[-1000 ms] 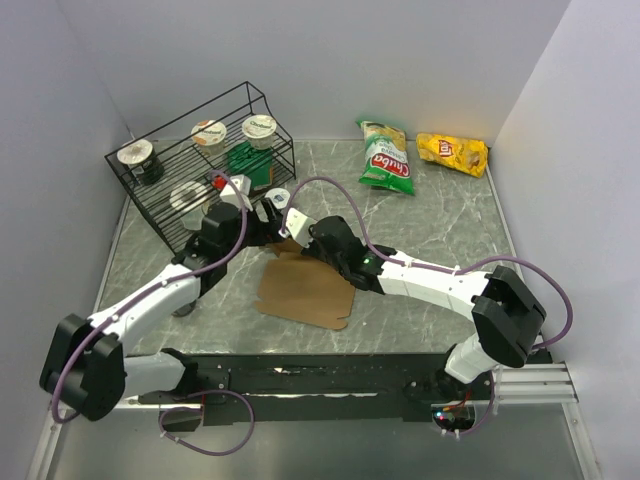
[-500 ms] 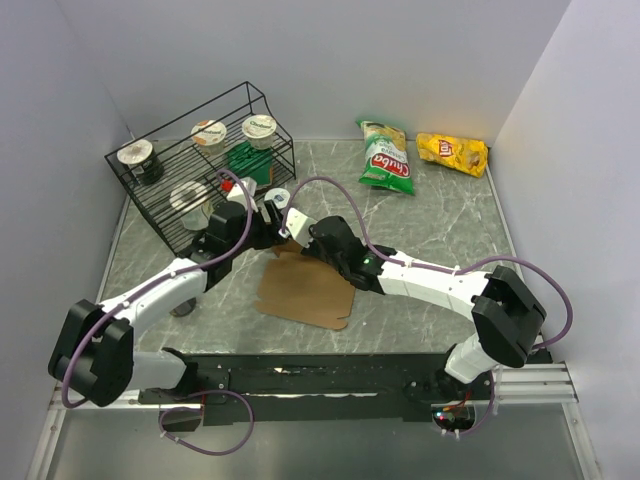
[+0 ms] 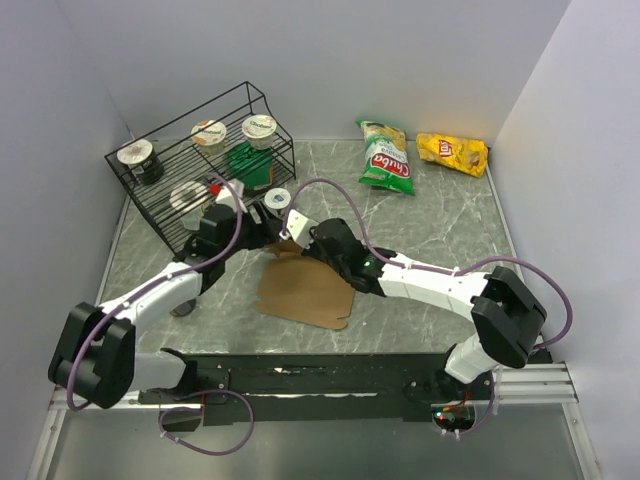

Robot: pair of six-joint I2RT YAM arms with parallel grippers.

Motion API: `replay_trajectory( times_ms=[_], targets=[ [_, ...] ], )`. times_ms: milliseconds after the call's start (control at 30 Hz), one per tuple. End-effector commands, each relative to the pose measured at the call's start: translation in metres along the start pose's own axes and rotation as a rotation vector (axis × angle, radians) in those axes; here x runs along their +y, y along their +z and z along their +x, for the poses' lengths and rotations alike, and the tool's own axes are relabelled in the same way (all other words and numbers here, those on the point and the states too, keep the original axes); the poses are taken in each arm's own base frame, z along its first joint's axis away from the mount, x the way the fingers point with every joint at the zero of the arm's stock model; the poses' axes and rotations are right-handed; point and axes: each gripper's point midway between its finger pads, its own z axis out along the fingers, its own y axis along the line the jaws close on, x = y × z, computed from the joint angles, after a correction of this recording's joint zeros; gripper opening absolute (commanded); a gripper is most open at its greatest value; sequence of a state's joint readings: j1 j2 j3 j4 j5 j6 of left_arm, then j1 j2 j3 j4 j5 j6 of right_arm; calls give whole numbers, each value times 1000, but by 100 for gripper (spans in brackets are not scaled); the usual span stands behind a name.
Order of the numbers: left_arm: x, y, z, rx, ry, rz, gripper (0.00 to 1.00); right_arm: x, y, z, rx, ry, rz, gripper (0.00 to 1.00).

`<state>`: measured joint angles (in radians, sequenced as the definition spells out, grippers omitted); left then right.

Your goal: Fold the paper box

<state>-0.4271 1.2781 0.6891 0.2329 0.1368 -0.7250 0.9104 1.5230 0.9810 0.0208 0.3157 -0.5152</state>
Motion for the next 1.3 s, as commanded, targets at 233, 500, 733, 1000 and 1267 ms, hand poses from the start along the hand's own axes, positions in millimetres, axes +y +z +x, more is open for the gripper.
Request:
replay_trajectory(
  times_ms=[233,500,733,1000,1267],
  targets=[
    [29,-29,-51,-132,22,-26,92,17,-1,49,113,-114,97,0],
    [55,-4,-46,-99,59,-49,95,9,-3,53,109,-222,239,0],
    [63,14,-53,-127,63,-55,94,4,-5,52,90,-309,342,0],
    [62,30,-73,-179,71,-31,97,4,-6,50,60,-358,408,0],
    [35,34,-75,-203,124,141,97,8,-8,49,37,-361,388,0]
  ],
)
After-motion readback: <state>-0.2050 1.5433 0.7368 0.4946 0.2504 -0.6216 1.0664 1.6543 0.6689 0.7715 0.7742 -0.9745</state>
